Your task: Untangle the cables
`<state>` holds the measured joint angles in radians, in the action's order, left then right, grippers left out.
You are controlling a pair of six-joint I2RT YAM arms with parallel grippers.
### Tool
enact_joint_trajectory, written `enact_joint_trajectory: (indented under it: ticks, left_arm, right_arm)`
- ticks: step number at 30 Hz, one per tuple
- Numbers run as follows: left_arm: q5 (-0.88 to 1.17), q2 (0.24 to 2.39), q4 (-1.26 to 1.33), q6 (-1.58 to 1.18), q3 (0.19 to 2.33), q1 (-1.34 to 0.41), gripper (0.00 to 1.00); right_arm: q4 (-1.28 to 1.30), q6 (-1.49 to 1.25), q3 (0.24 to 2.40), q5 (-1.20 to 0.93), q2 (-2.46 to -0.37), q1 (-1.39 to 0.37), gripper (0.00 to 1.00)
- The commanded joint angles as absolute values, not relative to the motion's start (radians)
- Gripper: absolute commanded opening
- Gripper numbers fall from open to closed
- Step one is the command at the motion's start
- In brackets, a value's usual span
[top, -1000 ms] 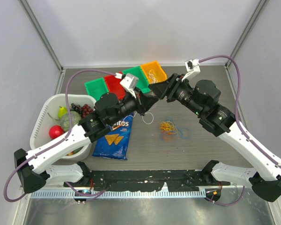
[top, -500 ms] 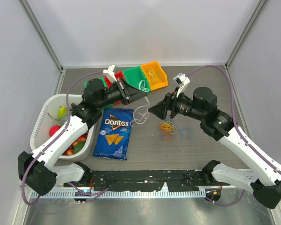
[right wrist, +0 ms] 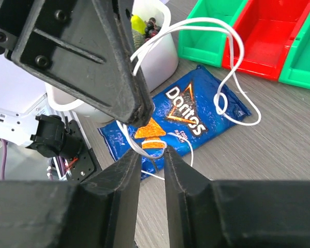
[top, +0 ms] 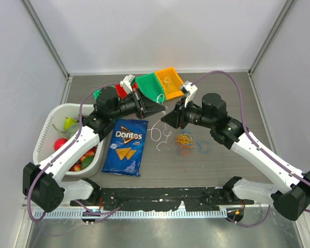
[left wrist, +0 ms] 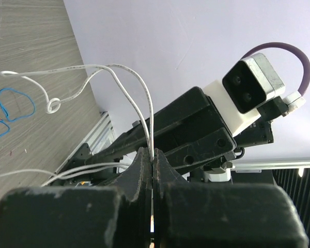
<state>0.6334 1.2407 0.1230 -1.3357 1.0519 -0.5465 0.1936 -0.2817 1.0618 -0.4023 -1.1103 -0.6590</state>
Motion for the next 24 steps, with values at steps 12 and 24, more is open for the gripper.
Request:
enact_joint_trajectory:
  ticks: [12,24]
  left_arm:
    - [0.650,1.247,0.092,-1.263,1.088,-0.509,0.00]
    - [0.287,1.066,-0.397,-0.628,1.261,-0.426,1.00]
  right_arm:
    - [0.006,-0.322,1.022,-0.376,-1.074,-0.658,0.01]
    - [0.075,-0.311,1.271,-0.005,-1.239,-0.582,0.01]
